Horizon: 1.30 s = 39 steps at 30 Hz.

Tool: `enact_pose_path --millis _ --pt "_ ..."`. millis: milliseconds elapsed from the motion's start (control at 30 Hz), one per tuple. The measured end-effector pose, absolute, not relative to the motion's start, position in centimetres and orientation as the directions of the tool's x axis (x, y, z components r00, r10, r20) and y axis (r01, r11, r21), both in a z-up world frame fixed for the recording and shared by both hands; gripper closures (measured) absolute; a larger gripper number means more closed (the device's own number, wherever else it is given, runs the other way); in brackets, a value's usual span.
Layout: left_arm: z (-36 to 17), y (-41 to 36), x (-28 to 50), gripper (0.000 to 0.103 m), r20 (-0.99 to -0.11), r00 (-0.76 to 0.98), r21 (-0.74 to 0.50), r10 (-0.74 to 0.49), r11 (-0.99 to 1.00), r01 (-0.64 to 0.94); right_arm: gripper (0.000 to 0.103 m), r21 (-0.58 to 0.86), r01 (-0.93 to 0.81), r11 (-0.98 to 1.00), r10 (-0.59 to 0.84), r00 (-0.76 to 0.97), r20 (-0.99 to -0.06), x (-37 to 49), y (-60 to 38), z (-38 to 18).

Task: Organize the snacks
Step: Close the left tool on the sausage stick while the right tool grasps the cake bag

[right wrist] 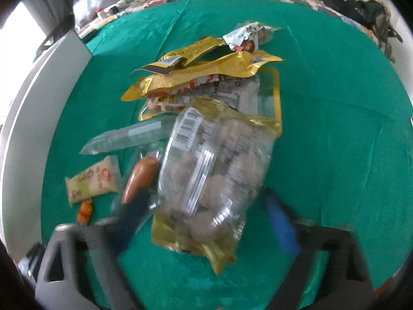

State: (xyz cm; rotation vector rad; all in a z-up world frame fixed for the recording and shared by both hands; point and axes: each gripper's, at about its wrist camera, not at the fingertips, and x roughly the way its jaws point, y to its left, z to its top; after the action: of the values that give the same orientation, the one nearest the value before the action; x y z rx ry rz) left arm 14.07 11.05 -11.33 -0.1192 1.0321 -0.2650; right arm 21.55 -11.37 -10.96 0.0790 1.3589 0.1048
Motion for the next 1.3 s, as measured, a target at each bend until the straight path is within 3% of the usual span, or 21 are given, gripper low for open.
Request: enact_pose_path --millis 33,300,400,500,667,833,900,967,1000,1067,1300 --pt "-11.4 11.0 14.1 0.054 -0.831 0.486 -0.218 -0.271 0.962 0.163 0.042 0.131 -0.041 0.99 0.137 0.206 -0.969 20.9 -11.7 -10.7" --pt "-11.5 8.5 14.7 0.054 -0.834 0.511 -0.131 -0.207 0.975 0.181 0.041 0.103 -0.145 0.984 0.138 0.253 -0.957 14.1 -16.2 -9.4" --pt "-11.7 7.7 14.9 0.054 -0.831 0.53 -0.083 -0.169 0.98 0.182 0.036 0.103 -0.118 0.988 0.133 0.287 -0.948 12.8 -18.0 -9.2" --pt "-11.9 6.9 15.0 0.047 -0.825 0.545 -0.05 -0.148 0.98 0.19 0.031 0.118 -0.078 0.99 0.138 0.326 -0.935 12.0 -19.4 -9.0" --pt "-12.3 5.9 14.8 0.025 -0.826 0.548 -0.014 -0.132 0.977 0.213 0.024 0.107 -0.034 0.994 0.112 0.374 -0.92 10.9 -19.9 -9.5" --pt "-12.4 5.7 15.2 0.022 -0.833 0.536 -0.022 -0.138 0.976 0.218 0.024 0.05 -0.088 0.995 0.078 0.344 -0.936 10.5 -18.3 -10.4" --pt "-12.3 6.0 15.3 0.029 -0.834 0.533 -0.029 -0.141 0.976 0.214 0.022 0.021 -0.11 0.994 0.057 0.333 -0.941 10.2 -17.9 -10.8" --pt "-11.9 6.5 15.2 0.051 -0.833 0.531 -0.048 -0.156 0.976 0.211 0.022 0.0 -0.105 0.994 0.034 0.322 -0.946 10.1 -17.9 -11.3" --pt "-11.8 6.9 15.2 0.057 -0.832 0.527 -0.072 -0.174 0.975 0.208 0.022 -0.001 -0.091 0.996 0.028 0.315 -0.949 9.9 -18.1 -11.6" --pt "-11.6 8.0 15.3 0.084 -0.831 0.51 -0.14 -0.222 0.971 0.196 0.022 0.005 -0.065 0.998 0.026 0.33 -0.944 9.4 -18.5 -11.7" --pt "-11.7 10.5 15.2 0.088 -0.807 0.46 -0.335 -0.37 0.929 0.159 0.019 0.004 -0.061 0.998 0.023 0.326 -0.945 8.1 -18.9 -11.5"
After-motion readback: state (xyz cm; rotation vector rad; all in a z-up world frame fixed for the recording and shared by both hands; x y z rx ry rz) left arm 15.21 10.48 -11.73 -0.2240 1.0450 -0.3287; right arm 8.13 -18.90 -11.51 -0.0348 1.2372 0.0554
